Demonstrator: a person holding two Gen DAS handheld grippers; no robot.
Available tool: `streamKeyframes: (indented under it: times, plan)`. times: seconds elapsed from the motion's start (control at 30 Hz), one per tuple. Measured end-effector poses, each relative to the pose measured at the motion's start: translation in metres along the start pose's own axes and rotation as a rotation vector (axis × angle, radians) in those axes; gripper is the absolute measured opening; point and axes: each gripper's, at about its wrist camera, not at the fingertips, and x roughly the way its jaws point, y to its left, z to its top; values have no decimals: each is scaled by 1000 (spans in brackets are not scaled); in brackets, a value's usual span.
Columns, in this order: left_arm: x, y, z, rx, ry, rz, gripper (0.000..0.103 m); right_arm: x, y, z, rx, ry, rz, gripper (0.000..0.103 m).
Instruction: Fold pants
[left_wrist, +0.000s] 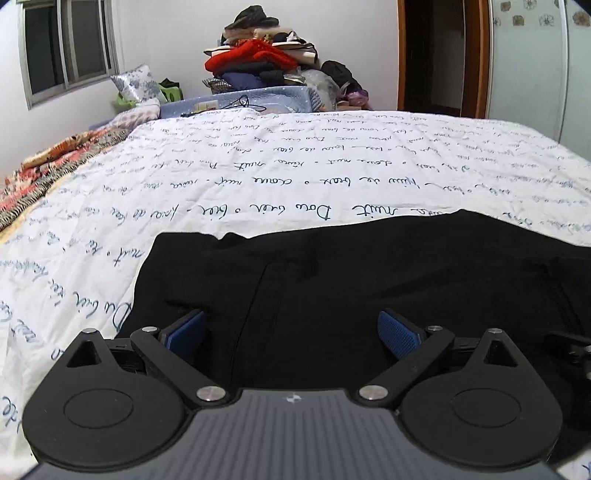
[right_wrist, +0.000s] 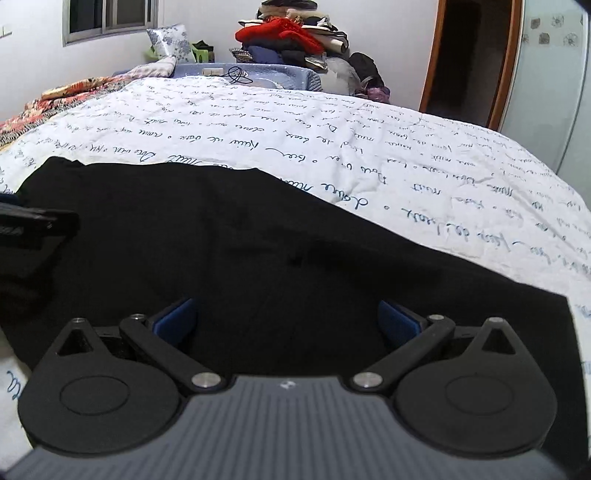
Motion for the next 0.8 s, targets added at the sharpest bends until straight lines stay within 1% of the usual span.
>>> streamKeyframes:
  times: [0.1, 0.2, 0.27, 0.37, 0.43, 0.73, 0.8]
  plan:
    - [3, -5, 0, 22, -3, 19, 101, -9, -3, -1, 15, -26, -17, 103]
    - [4, -5, -1, 31, -4, 26, 101, -12, -5, -1, 12, -42, -67, 103]
    - [4, -5, -1, 25, -3, 24, 102, -11, -7, -2, 19, -38, -88, 103]
    - [4, -6, -1, 26, -2, 27, 102, -1, -13, -6, 44, -3, -70, 103]
    - [2, -7, -2, 28, -2, 29, 102, -2, -14, -9, 46, -16, -71, 103]
    - [-1, -6, -4, 21, 3, 25, 102, -2, -11, -13, 49, -22, -78, 103]
    - [-3, -7, -4, 12, 10, 14, 102, -1, -8, -15, 39, -29, -86, 103]
